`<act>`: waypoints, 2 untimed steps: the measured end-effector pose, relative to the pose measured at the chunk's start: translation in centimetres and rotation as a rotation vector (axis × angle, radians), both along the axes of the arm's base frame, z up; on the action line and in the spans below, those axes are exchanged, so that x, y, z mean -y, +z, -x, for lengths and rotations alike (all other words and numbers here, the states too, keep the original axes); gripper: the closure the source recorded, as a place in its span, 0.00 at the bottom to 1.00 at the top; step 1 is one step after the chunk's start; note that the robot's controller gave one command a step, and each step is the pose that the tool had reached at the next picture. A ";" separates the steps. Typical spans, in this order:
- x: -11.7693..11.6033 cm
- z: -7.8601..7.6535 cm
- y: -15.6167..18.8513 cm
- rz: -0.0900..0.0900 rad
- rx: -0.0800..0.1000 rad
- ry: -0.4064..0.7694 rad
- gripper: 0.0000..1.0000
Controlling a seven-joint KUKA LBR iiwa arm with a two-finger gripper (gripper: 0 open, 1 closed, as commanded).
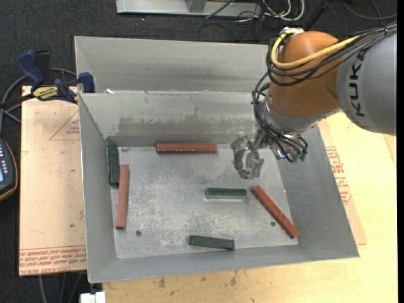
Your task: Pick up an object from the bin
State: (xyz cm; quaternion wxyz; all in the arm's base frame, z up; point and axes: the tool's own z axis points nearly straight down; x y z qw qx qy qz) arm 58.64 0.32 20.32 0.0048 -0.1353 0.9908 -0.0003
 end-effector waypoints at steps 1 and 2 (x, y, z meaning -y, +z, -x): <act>0.0 0.1 -0.3 0.000 -0.006 -0.001 0.00; 1.3 2.0 -12.7 -0.001 -0.017 0.029 0.00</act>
Offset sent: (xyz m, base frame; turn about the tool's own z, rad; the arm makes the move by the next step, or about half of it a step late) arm 0.0000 0.0000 0.0000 0.0000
